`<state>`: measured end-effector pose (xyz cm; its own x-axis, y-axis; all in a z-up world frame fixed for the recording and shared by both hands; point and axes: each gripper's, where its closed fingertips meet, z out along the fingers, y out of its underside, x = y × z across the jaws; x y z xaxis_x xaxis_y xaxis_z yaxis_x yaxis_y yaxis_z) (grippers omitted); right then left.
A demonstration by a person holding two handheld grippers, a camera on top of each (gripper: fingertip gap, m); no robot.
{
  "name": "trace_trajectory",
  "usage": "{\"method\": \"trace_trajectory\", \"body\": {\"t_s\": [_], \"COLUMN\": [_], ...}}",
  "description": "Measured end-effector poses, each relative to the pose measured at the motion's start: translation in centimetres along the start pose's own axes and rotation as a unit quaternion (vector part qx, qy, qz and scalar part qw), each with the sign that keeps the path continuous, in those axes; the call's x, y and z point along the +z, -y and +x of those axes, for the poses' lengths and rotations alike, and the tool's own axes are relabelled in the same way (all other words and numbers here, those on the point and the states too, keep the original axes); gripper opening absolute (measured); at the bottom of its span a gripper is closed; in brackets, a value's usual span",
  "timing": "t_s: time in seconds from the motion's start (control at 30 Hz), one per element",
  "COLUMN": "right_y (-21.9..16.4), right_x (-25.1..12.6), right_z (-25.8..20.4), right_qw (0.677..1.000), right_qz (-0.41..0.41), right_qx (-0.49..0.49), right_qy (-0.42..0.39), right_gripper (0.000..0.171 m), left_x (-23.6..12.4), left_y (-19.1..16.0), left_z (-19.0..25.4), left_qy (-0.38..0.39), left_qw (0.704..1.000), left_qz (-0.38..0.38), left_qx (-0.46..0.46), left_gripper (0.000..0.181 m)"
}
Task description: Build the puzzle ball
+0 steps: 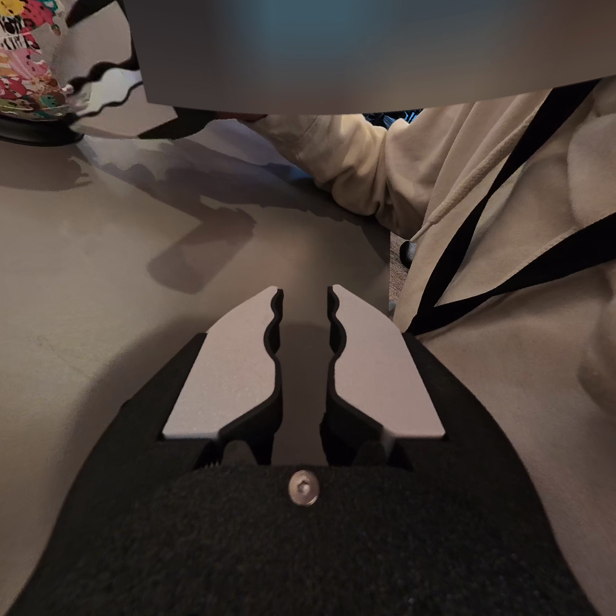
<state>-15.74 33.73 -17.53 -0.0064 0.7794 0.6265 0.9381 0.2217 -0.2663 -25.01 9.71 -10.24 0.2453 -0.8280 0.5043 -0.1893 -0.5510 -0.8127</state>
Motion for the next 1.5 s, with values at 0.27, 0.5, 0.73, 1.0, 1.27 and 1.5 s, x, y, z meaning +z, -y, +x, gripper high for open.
{"method": "trace_trajectory", "body": {"t_s": [0.27, 0.5, 0.73, 1.0, 1.27, 1.5], "right_y": [0.0, 0.0, -0.1, -0.2, -0.2, -0.1], "right_x": [0.7, 1.2, 1.4, 1.1, 0.4, -0.1], "right_z": [-0.1, 0.3, 0.0, -0.4, 0.1, 0.1], "right_qw": [1.0, 0.997, 0.996, 0.998, 1.0, 1.0], "right_qz": [-0.004, -0.012, -0.016, -0.022, -0.015, -0.014], "right_qx": [0.018, 0.053, 0.067, 0.04, 0.006, -0.005], "right_qy": [0.025, 0.045, 0.065, 0.051, 0.012, 0.001], "right_gripper": [0.04, 0.04, 0.029, 0.022, 0.0, 0.008], "left_x": [0.0, 0.2, 0.0, -0.2, -0.4, -0.3], "left_y": [0.0, 0.0, 0.1, 0.2, 0.3, 0.1], "left_z": [0.3, 0.3, 0.4, 0.6, 0.7, 0.7], "left_qy": [-0.002, -0.006, -0.007, -0.004, -0.001, -0.001], "left_qw": [1.0, 1.0, 1.0, 1.0, 1.0, 1.0], "left_qz": [-0.001, -0.002, -0.001, 0.001, 0.004, 0.002], "left_qx": [0.004, 0.003, 0.004, 0.008, 0.01, 0.01], "left_gripper": [0.025, 0.025, 0.025, 0.025, 0.025, 0.025]}}
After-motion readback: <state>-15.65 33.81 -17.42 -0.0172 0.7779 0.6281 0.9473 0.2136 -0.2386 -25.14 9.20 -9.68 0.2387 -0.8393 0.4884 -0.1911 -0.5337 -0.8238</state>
